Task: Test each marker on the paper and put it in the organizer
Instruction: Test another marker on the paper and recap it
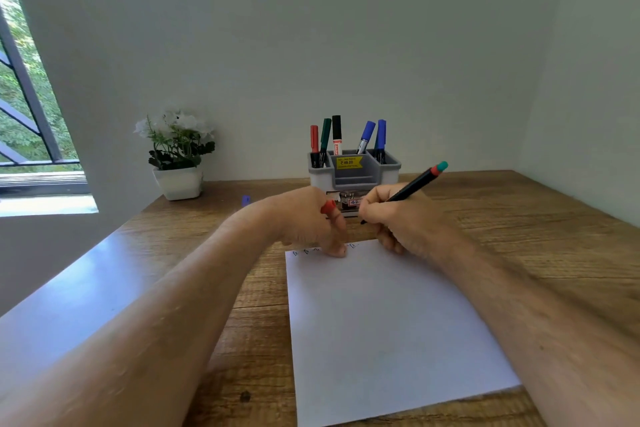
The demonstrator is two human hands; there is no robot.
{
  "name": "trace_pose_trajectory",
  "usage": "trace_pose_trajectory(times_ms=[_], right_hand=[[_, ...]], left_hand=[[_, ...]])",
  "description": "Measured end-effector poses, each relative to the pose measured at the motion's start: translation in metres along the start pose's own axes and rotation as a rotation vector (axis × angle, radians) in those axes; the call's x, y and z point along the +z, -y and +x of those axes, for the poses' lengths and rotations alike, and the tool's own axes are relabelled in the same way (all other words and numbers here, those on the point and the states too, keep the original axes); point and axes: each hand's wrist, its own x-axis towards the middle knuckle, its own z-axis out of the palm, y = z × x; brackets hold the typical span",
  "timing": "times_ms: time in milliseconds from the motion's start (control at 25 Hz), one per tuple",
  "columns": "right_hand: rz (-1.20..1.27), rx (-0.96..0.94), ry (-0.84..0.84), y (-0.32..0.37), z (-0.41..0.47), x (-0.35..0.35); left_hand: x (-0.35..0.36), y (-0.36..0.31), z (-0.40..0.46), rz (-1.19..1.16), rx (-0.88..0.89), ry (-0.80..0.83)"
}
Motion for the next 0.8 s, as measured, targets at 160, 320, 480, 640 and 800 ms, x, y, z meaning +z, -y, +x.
trace_pose_trajectory(times_ms=[160, 320, 480, 640, 800], right_hand=[[-0.048, 0.051, 0.063, 0.000, 0.001, 0.000], [-0.208, 0.020, -0.005, -0.001, 0.001, -0.001], [-0.249, 0.004, -0.025, -0.002, 0.002, -0.001], [-0.279, -0.012, -0.027, -0.001, 0.002, -0.001], [-0.272, -0.017, 0.003, 0.000, 0.000, 0.000]], left_hand=[[0.005, 0.003, 0.005, 0.004, -0.040, 0.029], [0.008, 0.004, 0.008, -0.026, -0.046, 0.035], [0.010, 0.002, 0.011, -0.026, -0.046, 0.030], [0.011, 0.002, 0.014, -0.014, -0.047, 0.020], [0.011, 0.003, 0.016, -0.015, -0.046, 0.009]])
